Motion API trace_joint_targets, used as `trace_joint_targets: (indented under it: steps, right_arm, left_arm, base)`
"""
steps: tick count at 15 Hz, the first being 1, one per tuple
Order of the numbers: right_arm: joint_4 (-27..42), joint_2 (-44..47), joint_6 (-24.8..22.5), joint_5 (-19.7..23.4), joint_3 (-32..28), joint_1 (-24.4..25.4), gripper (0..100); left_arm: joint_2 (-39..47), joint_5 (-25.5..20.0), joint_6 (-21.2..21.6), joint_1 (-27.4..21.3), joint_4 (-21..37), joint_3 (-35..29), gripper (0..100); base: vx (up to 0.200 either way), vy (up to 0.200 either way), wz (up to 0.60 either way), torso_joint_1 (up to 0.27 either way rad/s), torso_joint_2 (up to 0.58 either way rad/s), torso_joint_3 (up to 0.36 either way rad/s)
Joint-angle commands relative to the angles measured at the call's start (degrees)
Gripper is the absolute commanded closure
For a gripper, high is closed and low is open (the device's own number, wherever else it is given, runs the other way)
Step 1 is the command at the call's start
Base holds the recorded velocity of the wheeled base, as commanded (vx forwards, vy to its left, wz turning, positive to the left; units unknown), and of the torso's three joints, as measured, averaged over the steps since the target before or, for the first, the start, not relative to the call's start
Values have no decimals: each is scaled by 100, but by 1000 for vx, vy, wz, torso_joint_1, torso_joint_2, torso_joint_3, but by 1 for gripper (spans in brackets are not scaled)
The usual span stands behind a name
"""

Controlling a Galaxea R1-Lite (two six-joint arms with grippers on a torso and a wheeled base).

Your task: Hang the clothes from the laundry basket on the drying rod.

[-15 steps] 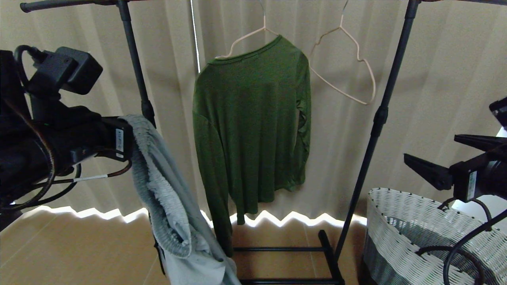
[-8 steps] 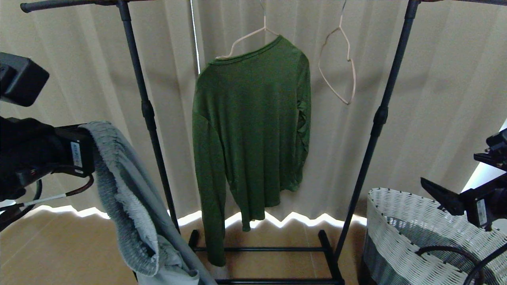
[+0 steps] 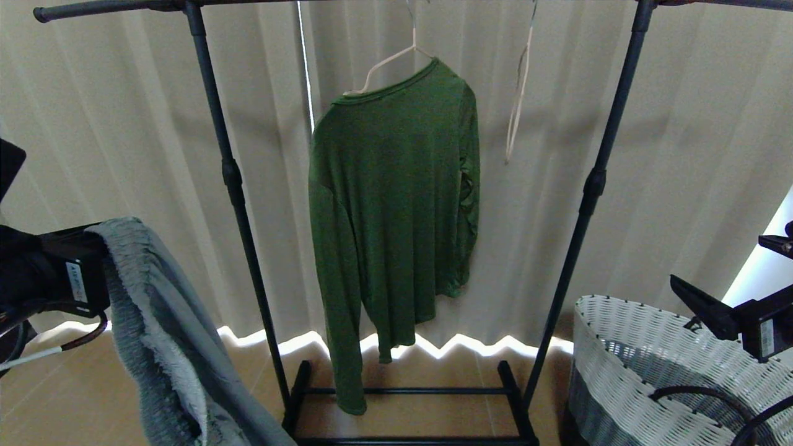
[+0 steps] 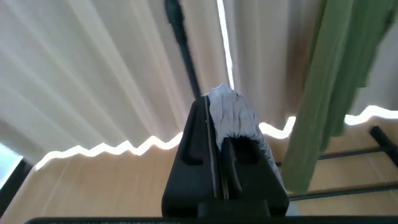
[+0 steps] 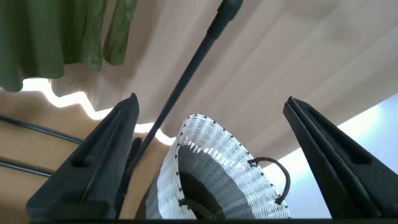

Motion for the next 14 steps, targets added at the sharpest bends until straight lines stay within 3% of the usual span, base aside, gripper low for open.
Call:
trace_joint_targets:
  steps: [1,2,14]
  right_arm:
    - [-12,-11,1,17,-27,1,0]
    - [-3,6,1,34,-71,1,0]
    - [-12,50,18,52,-185,1,0]
  left_arm:
    - [-128,-587,-91,-230,-112,5,100]
    - [-154,-789,-91,-239,-103,14,100]
    - [-93,-807,-30,-222,-120,199,100]
  base:
    - [0,0,0,66,-246,-188]
    - [0,0,0,85,-330,-237]
    - [0,0,0,163,-446,-286]
